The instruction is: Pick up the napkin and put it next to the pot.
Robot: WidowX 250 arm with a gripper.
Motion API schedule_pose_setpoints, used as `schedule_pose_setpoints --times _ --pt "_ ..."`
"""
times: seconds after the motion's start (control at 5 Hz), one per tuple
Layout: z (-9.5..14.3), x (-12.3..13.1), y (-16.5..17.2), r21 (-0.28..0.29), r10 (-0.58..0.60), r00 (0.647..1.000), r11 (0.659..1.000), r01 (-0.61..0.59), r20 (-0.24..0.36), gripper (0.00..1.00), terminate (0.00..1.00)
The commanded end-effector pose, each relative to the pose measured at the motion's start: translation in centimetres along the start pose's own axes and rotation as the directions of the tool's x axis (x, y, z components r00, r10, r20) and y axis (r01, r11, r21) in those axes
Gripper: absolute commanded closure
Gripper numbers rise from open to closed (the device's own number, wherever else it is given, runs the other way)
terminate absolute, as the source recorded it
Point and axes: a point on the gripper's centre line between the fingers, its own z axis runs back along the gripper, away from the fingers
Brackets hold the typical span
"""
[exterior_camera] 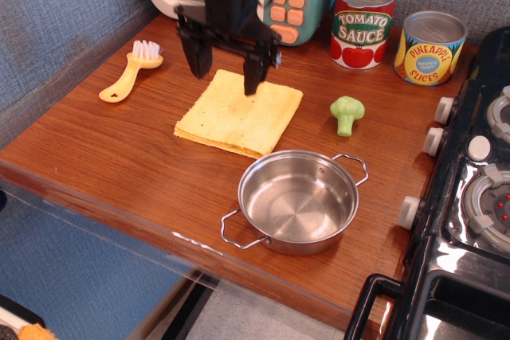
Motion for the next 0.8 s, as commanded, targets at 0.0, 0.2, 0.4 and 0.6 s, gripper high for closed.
schedule_pose_setpoints --times 0.0,0.2,0.4,0.6 --pt "-2.0 1.2 0.9 -0.033 0.080 0.997 0.996 -0.080 0.006 0.00 0.00" --pt "-3.2 1.1 0.5 -0.063 0.067 0.997 0.996 -0.069 -0.028 0.00 0.00" --pt "-4.1 0.9 0.2 -0.054 0.034 0.998 0.998 -0.037 -0.048 0.00 0.00" --pt "-4.6 0.7 -0.3 -0.020 -0.030 0.998 0.999 0.029 -0.063 0.00 0.00"
